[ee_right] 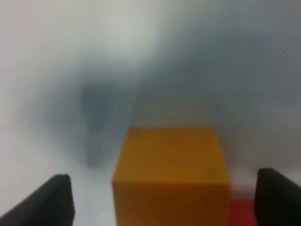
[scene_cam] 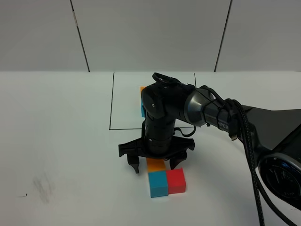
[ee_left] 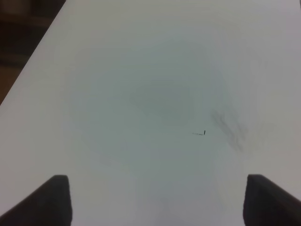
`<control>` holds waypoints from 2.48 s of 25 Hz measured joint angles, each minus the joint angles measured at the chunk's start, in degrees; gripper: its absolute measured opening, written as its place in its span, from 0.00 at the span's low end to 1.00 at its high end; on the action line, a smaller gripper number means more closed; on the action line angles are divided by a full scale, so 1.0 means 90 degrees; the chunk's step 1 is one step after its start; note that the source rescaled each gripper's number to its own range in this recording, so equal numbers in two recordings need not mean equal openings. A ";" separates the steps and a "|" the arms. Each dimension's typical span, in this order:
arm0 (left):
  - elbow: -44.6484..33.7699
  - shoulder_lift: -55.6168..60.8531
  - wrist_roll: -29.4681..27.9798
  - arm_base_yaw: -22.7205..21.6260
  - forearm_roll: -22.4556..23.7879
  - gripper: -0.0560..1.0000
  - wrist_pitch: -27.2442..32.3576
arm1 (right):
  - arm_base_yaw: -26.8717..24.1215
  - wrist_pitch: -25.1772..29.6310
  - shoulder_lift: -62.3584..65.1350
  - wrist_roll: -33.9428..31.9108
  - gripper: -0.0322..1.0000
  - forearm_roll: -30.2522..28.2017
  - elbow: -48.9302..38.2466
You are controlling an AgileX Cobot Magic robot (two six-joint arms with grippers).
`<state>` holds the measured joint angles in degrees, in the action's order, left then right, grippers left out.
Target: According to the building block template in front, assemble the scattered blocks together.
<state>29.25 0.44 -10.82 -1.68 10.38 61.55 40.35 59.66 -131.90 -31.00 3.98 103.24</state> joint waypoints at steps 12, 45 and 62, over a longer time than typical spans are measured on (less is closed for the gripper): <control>0.0000 0.0000 0.0000 0.0000 0.0005 0.83 0.0000 | 0.0000 0.1020 0.0161 0.0508 0.78 -0.1015 0.1836; 0.0000 0.0000 0.0000 0.0000 0.0005 0.83 0.0000 | -0.3324 0.1112 0.8525 0.2937 0.78 -0.2290 -0.2954; 0.0000 0.0000 0.0000 0.0000 0.0005 0.82 0.0000 | -0.3337 0.1140 1.2650 0.2790 0.78 -0.1604 -0.6052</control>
<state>29.25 0.44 -10.82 -1.68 10.43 61.55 10.32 69.92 -18.05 -5.88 -10.45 48.77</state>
